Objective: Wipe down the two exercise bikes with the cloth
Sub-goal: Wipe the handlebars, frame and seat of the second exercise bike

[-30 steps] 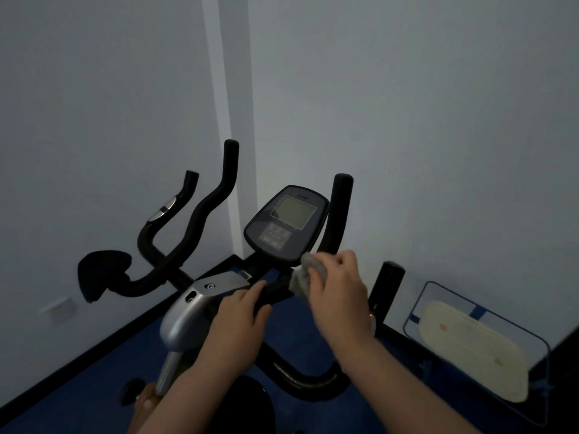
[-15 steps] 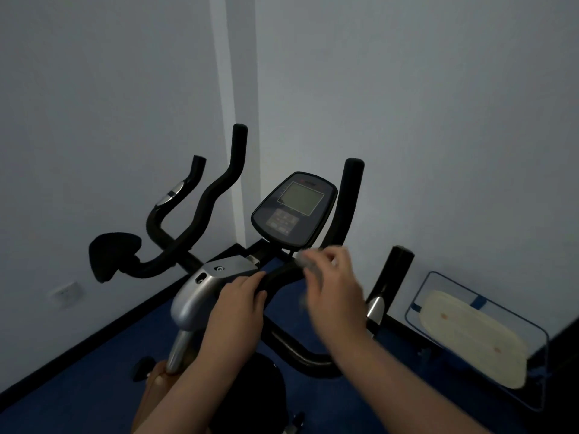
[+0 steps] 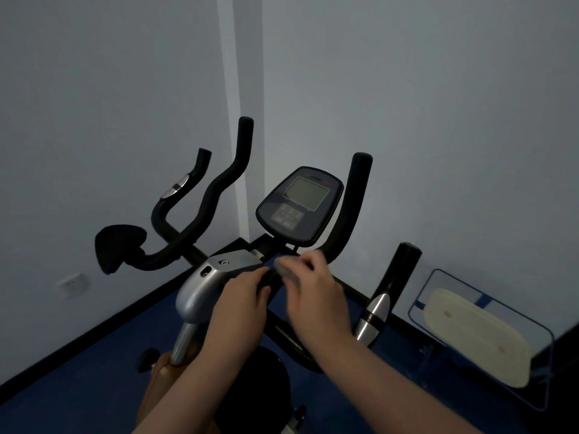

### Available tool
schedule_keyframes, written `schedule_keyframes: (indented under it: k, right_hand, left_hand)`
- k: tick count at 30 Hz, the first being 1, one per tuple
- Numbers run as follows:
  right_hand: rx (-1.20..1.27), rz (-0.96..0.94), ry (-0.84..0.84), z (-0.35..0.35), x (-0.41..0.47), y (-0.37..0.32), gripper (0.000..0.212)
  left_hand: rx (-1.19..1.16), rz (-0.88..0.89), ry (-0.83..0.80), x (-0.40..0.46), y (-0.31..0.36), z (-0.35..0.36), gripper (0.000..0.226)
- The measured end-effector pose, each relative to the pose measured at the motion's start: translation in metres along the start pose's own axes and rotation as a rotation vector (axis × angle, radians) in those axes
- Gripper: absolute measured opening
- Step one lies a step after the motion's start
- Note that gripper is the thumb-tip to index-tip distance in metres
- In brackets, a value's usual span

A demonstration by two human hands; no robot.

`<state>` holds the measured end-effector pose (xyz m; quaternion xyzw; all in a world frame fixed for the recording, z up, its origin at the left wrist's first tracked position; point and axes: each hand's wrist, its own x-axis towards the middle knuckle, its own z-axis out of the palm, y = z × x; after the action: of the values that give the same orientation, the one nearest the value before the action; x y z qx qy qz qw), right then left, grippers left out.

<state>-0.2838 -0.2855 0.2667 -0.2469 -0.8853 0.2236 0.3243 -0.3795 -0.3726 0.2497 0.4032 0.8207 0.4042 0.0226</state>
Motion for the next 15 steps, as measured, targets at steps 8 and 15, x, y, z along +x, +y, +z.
schedule_keyframes:
  k: [8,15]
  right_hand:
    - [0.295,0.272,0.495,-0.047,0.065,0.024,0.029]
    - [0.475,0.641,0.470,-0.014,0.060,0.032,0.039]
  left_hand:
    - [0.048,-0.040,0.028,-0.001,-0.003,0.002,0.037]
    - [0.066,-0.038,0.017,0.000,-0.003,0.002,0.038]
